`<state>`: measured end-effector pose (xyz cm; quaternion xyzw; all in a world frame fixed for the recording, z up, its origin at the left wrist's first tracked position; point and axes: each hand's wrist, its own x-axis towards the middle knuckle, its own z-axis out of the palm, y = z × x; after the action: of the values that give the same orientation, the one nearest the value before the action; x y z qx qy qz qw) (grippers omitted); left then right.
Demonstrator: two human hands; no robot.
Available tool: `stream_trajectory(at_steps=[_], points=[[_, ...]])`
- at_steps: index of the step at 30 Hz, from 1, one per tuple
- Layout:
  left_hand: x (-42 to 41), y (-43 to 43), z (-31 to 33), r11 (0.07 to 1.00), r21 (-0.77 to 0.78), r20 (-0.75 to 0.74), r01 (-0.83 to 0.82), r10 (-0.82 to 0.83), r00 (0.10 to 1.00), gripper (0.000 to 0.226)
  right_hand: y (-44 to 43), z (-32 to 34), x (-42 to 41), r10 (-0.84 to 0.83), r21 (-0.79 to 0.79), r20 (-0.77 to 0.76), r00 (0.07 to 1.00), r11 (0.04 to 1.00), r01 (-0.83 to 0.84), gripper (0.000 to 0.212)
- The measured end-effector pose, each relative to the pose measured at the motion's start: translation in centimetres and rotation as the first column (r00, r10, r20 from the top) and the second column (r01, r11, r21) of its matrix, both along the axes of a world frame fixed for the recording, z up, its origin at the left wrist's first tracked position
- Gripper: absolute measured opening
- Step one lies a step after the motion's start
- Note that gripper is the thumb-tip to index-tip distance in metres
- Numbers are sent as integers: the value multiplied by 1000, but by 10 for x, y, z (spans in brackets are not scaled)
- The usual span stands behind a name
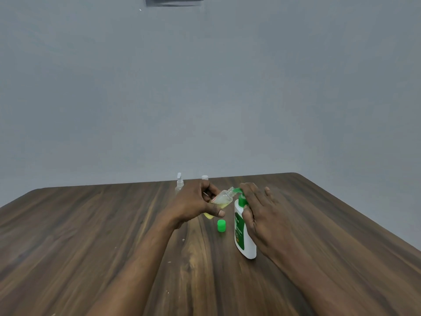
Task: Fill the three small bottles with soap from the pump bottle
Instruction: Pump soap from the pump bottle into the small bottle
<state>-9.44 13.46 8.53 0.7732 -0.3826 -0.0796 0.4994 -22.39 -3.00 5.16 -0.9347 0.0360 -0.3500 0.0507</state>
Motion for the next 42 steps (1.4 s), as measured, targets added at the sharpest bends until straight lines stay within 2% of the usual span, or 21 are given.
stream_trajectory(at_steps=[5, 14, 22, 31, 38, 42], points=[[1, -1, -1, 1000, 1, -12, 2, -2, 1000, 41, 1, 2, -1, -25, -27, 13, 1000, 999, 26, 58], [2, -1, -1, 1000, -11, -24, 4, -5, 1000, 43, -2, 1, -1, 3, 13, -1, 1000, 1000, -3, 68], [2, -1, -2, 1000, -6, -31, 11, -11, 999, 40, 1, 1, -1, -23, -22, 18, 1000, 999, 23, 59], [2, 0, -1, 1000, -7, -25, 9, -9, 1000, 40, 0, 1, -1, -20, 8, -2, 1000, 1000, 20, 68], [1, 0, -1, 1000, 3, -16, -2, 2, 1000, 41, 2, 3, -1, -35, -28, -29, 999, 999, 34, 59], [1, -1, -2, 1000, 2, -20, -10, 10, 1000, 42, 2, 3, -2, -51, -45, -35, 998, 998, 49, 63]])
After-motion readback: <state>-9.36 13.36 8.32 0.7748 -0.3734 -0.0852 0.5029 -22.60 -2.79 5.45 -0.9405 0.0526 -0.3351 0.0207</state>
